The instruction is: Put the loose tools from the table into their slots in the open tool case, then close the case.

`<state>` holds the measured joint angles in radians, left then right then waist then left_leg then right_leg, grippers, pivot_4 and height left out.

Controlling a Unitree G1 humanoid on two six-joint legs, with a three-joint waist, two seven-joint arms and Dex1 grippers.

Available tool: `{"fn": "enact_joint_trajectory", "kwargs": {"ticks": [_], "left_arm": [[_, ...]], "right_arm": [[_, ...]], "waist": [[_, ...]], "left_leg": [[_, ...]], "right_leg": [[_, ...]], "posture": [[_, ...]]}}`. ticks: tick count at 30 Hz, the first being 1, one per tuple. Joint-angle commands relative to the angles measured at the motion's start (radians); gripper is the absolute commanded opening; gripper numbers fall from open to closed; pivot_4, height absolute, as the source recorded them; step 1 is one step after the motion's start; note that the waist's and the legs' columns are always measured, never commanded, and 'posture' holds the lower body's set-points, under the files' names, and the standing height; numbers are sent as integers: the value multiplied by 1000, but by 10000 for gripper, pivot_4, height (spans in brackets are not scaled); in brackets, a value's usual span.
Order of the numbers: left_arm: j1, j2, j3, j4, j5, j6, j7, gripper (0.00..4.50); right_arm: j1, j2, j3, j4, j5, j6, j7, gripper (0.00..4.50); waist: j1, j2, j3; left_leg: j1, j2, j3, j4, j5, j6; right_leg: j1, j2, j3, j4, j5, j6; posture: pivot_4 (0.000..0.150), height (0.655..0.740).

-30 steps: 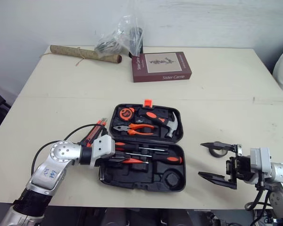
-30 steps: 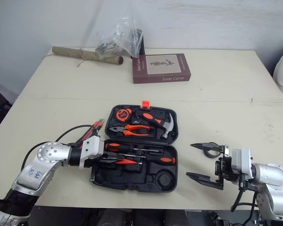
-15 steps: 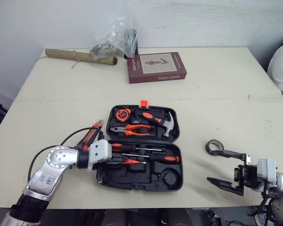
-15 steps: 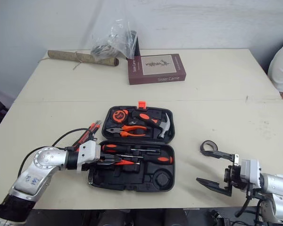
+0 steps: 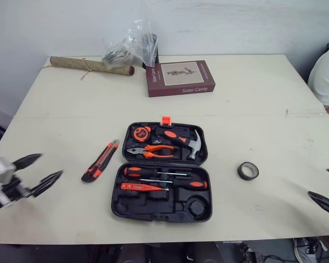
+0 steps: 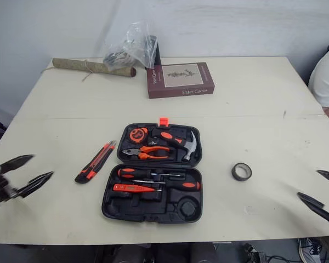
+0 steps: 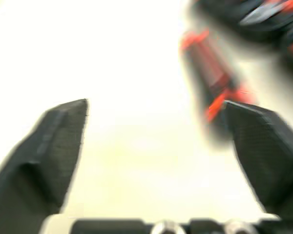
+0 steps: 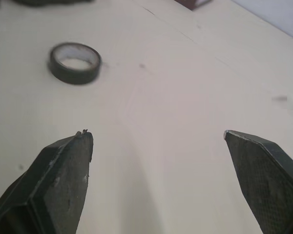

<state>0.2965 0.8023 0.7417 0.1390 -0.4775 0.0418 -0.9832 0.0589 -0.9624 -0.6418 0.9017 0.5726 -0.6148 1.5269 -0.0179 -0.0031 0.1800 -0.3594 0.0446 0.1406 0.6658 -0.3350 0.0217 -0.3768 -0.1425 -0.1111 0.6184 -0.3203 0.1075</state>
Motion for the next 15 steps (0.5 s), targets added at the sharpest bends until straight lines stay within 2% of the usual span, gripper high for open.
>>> {"fn": "enact_joint_trajectory", "kwargs": {"ticks": [1, 4, 9, 13, 15], "left_arm": [[34, 24, 109, 175, 66, -116, 66, 44477], [49, 13, 126, 207, 52, -107, 86, 44477], [23, -14, 65, 90, 12, -57, 79, 44477], [-36, -7, -35, -127, -64, 118, 99, 44477], [-75, 7, -86, -233, -110, 264, 151, 44477]], "right_arm": [[5, -51, -43, 109, -17, -46, -5, 45000], [-7, -50, -34, 134, -28, -55, -3, 45000], [-56, 12, 5, 27, -15, -25, 12, 45000], [-89, 104, 68, -275, 52, 108, -22, 45000], [-98, 139, 114, -475, 79, 200, -89, 45000]], "waist": [[-7, 0, 0], [-13, -2, 0], [-13, -2, -1], [-10, -1, -1], [-10, 0, 0]], "left_leg": [[1, 0, 1, -1, 0, 0], [1, 1, 0, -1, -1, -2], [3, 1, 1, -1, -6, -10], [3, 1, 1, -1, -6, -11], [3, 1, 1, -1, -6, -11]], "right_leg": [[0, -1, 0, 0, 0, 0], [0, -1, 3, 0, -1, -1], [0, -2, 6, 1, -1, -1], [0, -2, 6, 2, -1, -1], [0, -2, 7, 3, -1, -1]], "posture": [[1500, 7400], [1500, 7400], [1500, 7400], [1500, 7400], [1500, 7400]]}}
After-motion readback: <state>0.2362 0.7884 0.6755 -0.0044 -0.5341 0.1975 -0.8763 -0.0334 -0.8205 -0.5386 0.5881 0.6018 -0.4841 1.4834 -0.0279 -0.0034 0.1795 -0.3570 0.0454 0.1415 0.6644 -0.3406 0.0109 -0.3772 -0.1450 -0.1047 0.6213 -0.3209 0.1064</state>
